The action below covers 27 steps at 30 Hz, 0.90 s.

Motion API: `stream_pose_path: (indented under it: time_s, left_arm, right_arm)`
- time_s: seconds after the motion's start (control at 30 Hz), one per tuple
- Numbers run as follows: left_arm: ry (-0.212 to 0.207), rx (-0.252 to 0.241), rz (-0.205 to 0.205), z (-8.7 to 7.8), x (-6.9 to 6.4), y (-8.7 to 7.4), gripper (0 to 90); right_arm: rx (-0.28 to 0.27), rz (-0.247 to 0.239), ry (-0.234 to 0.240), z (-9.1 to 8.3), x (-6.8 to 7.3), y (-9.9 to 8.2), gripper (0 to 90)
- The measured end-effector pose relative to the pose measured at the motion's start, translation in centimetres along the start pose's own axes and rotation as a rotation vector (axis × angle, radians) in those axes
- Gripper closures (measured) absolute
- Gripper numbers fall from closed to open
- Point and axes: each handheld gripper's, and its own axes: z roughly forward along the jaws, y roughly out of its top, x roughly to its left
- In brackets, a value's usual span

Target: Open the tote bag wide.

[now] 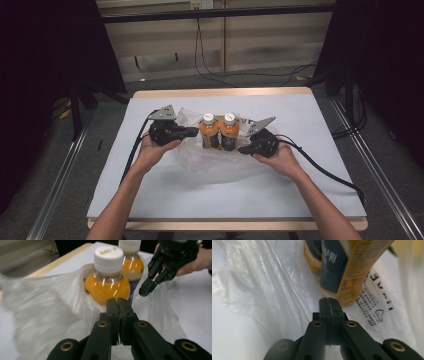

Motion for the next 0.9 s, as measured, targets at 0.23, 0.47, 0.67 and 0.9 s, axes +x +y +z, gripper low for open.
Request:
stream_pose_path:
  time_s: [0.23, 0.47, 0.67, 0.9]
  left_arm:
    - [-0.032, 0.063, 0.065, 1.2, -1.1, 0.0, 89.7]
    - [0.039, 0.334, 0.172, 4.8, -1.5, -1.9, 90.0]
    - [0.092, 0.474, 0.203, 6.6, -1.1, -4.2, 90.0]
    - [0.104, 0.514, 0.187, 6.3, 0.3, -5.4, 90.0]
  right_arm:
    - [-0.002, 0.000, 0.006, 0.0, 0.1, 0.0, 90.0]
    - [0.027, -0.008, 0.012, 0.8, 0.1, 0.0, 90.0]
    - [0.104, -0.014, -0.021, 1.9, -0.5, -0.5, 90.0]
    - [0.173, -0.020, -0.045, 2.4, -1.2, -1.0, 90.0]
